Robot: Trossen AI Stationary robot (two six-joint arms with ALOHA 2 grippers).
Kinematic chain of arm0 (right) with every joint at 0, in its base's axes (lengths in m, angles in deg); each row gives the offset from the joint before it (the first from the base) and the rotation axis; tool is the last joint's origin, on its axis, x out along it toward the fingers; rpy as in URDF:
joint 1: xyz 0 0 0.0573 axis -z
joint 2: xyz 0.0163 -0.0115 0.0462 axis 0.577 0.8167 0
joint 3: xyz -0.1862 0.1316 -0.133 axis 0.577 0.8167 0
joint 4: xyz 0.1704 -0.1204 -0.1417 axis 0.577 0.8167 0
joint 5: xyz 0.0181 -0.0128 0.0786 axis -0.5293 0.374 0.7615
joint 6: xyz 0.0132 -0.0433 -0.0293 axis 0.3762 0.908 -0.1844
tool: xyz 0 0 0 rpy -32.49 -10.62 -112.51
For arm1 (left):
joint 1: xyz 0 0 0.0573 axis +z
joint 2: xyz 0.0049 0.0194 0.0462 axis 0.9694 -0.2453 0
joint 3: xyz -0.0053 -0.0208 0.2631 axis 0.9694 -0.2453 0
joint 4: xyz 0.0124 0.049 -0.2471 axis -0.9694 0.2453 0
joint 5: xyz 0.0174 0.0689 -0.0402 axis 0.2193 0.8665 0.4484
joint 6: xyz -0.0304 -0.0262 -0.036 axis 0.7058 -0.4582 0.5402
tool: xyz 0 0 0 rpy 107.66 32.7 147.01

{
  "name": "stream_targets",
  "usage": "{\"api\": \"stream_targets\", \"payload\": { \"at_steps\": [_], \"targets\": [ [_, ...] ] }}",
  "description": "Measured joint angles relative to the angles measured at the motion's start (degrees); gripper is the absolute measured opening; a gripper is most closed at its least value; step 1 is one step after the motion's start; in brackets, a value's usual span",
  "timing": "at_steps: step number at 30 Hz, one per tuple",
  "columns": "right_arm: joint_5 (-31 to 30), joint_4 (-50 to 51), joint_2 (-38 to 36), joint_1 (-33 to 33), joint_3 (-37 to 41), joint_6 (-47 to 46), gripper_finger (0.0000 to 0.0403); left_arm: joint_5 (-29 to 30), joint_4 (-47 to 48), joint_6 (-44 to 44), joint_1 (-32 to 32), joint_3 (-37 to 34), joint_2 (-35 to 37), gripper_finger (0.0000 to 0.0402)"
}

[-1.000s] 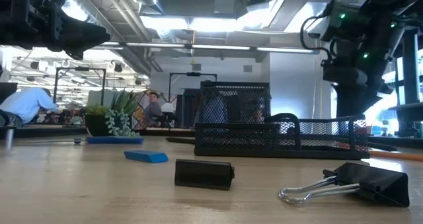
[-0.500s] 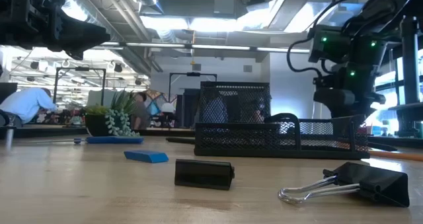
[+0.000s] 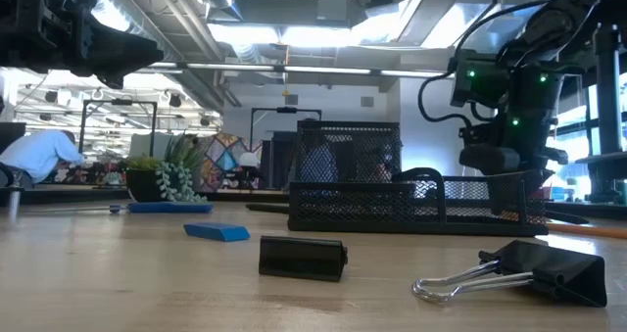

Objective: Pick and place office supplies into organizer
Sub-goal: Put the right black pen into the black desk organizer

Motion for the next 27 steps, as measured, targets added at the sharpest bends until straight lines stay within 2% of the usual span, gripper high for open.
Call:
{"api": "stream_targets", "payload": {
  "at_steps": [6, 19, 27],
  "targets": [
    [-0.08, -0.42, 0.73, 0.0, -0.11, 0.04, 0.0211, 0.0, 0.0, 0.0, 0.0, -0.01, 0.01, 0.0111],
    [0.27, -0.9, 0.82, -0.04, -0.02, -0.07, 0.012, 0.0, 0.0, -0.02, 0.0, -0.02, 0.0, 0.0111],
    [-0.11, -0.71, 0.86, 0.0, 0.0, 0.04, 0.0093, 0.0, 0.0, -0.02, 0.0, -0.02, 0.0, 0.0111]
  ]
}}
